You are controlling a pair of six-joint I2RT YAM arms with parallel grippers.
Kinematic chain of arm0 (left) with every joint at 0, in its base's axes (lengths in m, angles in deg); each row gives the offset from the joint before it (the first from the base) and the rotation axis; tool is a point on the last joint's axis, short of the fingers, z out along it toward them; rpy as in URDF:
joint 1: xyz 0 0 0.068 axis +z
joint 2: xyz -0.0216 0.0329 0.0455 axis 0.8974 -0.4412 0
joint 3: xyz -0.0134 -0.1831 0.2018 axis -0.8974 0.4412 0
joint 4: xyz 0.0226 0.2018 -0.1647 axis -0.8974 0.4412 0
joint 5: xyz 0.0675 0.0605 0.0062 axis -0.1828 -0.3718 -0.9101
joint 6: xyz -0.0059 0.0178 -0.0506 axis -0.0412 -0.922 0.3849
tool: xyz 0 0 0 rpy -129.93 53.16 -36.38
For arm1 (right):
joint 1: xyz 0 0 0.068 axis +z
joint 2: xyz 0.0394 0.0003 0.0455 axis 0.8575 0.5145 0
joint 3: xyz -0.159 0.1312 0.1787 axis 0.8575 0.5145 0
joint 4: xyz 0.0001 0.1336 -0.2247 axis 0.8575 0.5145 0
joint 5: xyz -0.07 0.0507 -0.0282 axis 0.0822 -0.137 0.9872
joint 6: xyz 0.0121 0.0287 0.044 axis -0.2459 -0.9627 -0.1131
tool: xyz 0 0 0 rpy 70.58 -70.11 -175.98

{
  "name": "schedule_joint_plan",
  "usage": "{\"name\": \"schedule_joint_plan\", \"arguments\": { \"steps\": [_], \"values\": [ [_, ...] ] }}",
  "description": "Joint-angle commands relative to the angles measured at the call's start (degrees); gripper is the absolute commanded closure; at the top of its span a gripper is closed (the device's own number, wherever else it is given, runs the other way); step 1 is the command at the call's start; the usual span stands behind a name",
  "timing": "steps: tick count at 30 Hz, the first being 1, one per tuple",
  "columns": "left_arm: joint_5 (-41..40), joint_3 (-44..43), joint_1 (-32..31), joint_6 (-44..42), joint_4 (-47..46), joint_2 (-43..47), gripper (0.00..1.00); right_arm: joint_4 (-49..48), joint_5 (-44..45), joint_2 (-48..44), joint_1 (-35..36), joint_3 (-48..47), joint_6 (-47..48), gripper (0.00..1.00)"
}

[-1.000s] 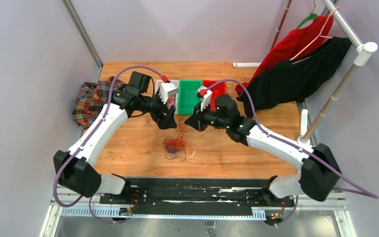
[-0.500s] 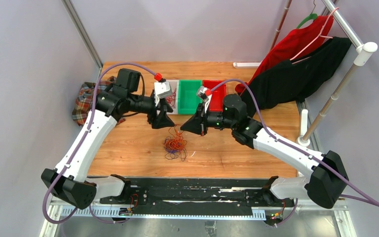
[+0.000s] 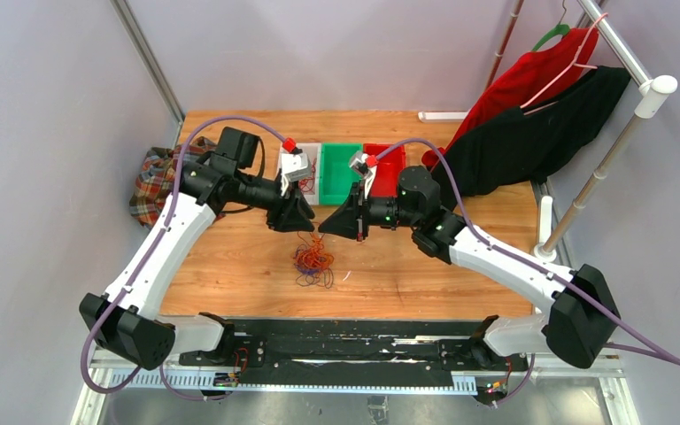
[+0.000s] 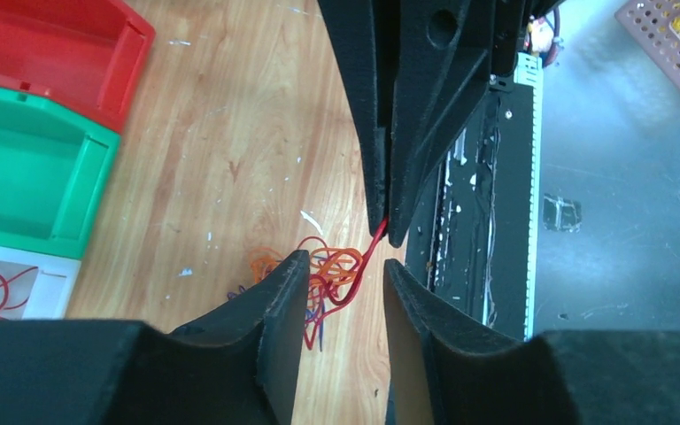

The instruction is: Untangle the cables

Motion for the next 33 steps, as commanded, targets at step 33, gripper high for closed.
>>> {"name": "schedule_joint_plan", "arguments": {
  "steps": [33],
  "values": [
    [-12.89, -6.58, -0.85, 18.81, 1.04, 6.47, 0.99, 0.08, 38.35, -6.08, 10.49, 4.43, 5.28, 0.62]
  ]
}}
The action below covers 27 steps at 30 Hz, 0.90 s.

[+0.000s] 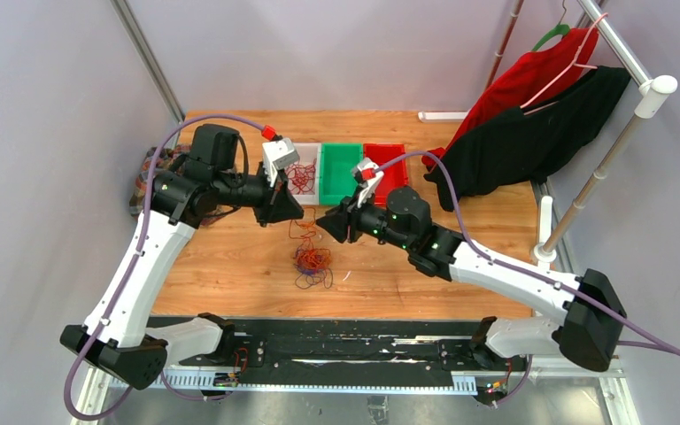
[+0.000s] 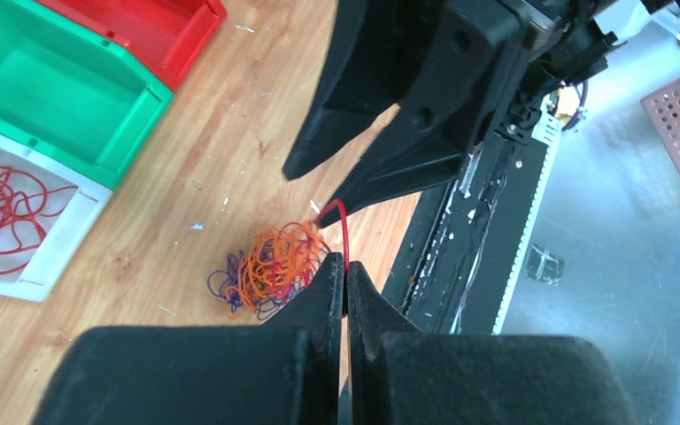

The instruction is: Untangle the cables

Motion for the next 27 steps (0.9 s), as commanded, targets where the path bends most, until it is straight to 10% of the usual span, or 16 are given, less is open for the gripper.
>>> {"name": "schedule_joint_plan", "arguments": {
  "steps": [1, 9, 27],
  "values": [
    [-2.71, -2.39, -0.21, 2.87, -0.20, 0.41, 0.99, -1.96, 5.79, -5.88, 0.94, 4.29, 0.47, 0.61],
    [-2.41, -3.73, -0.24, 6.06, -0.23, -1.20, 0.99, -4.83, 5.81, -8.81, 3.27, 5.10, 2.90, 0.40],
    [3.95, -5.33, -0.22, 10.00, -0.22, -0.40, 0.99, -7.93, 15.14, 7.10, 4.94, -6.90, 7.33, 0.41]
  ]
}}
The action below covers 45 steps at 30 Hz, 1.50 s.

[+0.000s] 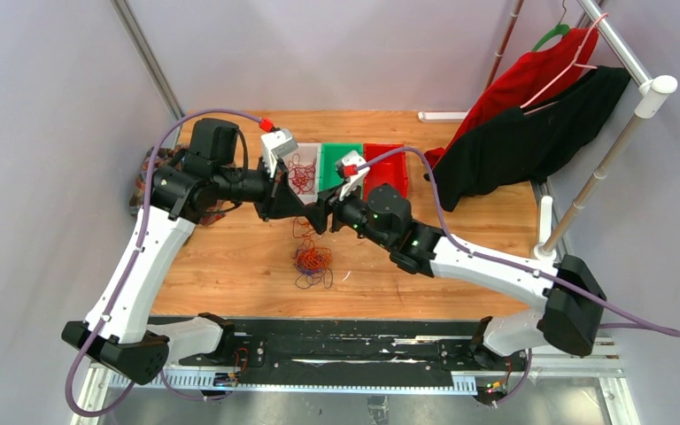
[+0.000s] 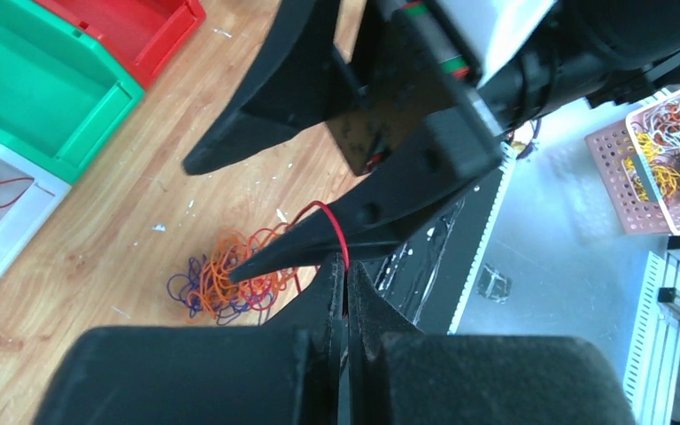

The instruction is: Untangle the cables

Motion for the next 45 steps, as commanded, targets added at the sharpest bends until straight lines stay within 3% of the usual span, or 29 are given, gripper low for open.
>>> {"name": "schedule_joint_plan", "arguments": {
  "steps": [1, 6, 13, 19, 23, 27, 33, 42, 45],
  "values": [
    [3.85, -2.74, -0.20, 1.72, -0.25, 1.24, 0.99, -3.81, 1.83, 3.89, 0.69, -3.11, 2.06, 0.42],
    [4.74, -8.93, -0.19, 2.46, -0.25, 0.73, 0.99, -4.55, 2.32, 6.68, 0.13, 2.46, 1.43, 0.47],
    [3.62, -26.18, -0.20, 4.18, -0.34, -2.03, 1.00, -7.61, 1.98, 6.67, -3.06, 15.16, -2.89, 0.50],
    [2.40, -39.65, -0.24, 6.27, -0.34, -5.24, 1.00, -7.58, 1.04, 6.85, -3.17, 17.22, -3.44, 0.51],
    [1.86, -38.51, -0.26, 5.05, -0.34, -4.57, 1.00, -5.58, 1.34, 1.23, -3.15, 17.13, -1.81, 0.46],
    [0.88, -34.97, -0.21, 2.50, -0.33, -3.17, 1.00, -2.72, -0.27, -8.48, -3.08, 16.20, 1.52, 0.32],
    [0.30, -34.57, -0.22, 1.32, -0.34, -3.35, 0.99, 2.05, -10.30, -15.92, -2.56, 9.75, 5.20, 0.29],
    [0.41, -34.70, -0.20, 1.39, -0.34, -3.89, 1.00, -0.26, -22.98, -3.71, -2.46, -4.06, 4.73, 0.28],
    [-0.05, -35.14, -0.24, 0.76, -0.29, -3.97, 1.00, -1.78, -24.97, 1.31, -2.47, -7.00, 3.25, 0.34]
  ]
}}
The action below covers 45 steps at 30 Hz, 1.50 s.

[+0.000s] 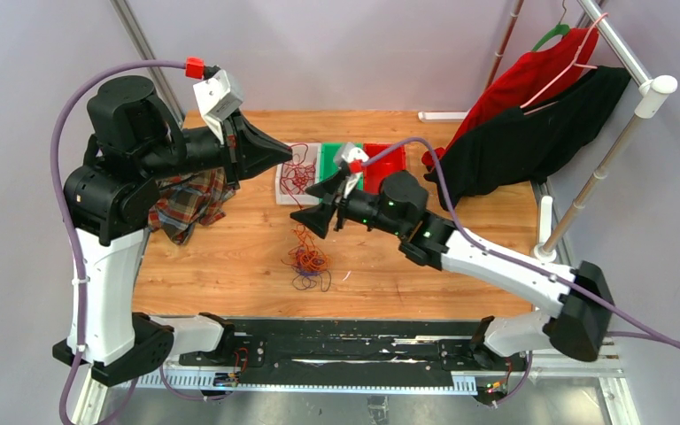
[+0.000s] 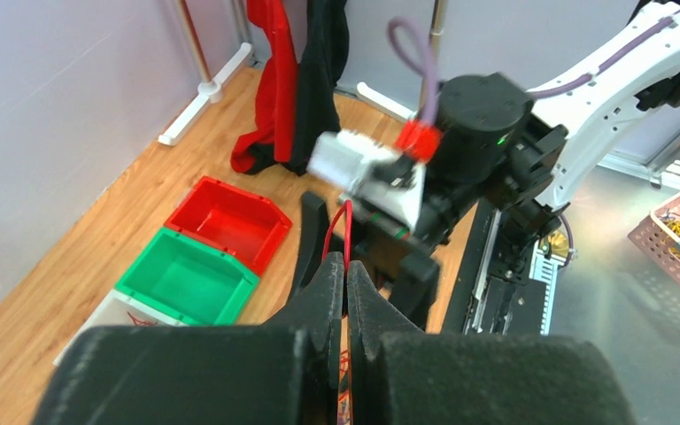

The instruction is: Untangle the cables

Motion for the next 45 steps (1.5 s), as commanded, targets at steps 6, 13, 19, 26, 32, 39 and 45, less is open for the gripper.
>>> {"name": "schedule_joint_plan", "arguments": {
  "steps": [6, 13, 19, 26, 32, 39, 45],
  "values": [
    [-1.42, -5.32, -0.21, -1.10, -0.56, -1.57, 1.00, -3.74, -2.41, 10.86, 0.35, -0.68, -1.82, 0.53],
    [-0.77, -15.70, -0.25, 0.70, -1.28, -5.63, 1.00, -4.47, 2.31, 15.64, 0.10, 5.62, -0.20, 0.63],
    [-1.42, -18.70, -0.23, 6.18, -9.45, -6.01, 1.00, -6.99, 5.86, 18.56, 0.09, 10.56, -0.66, 0.69],
    [-10.61, -18.82, -0.25, 7.56, -25.17, -2.20, 1.00, -8.16, 9.25, 19.35, 0.09, 16.75, -1.73, 0.75],
    [-23.39, -18.67, -0.24, 1.12, -35.89, -0.49, 1.00, -7.84, 11.52, 16.87, 0.00, 22.15, -1.52, 0.75],
    [-32.13, -17.18, -0.20, -9.51, -50.43, 0.12, 1.00, -7.61, 12.16, 15.25, -0.35, 24.94, -1.37, 0.73],
    [-31.60, -21.07, -0.21, -12.03, -52.05, -2.32, 1.00, -6.22, 12.70, 14.51, -0.35, 24.39, -0.97, 0.73]
  ]
}}
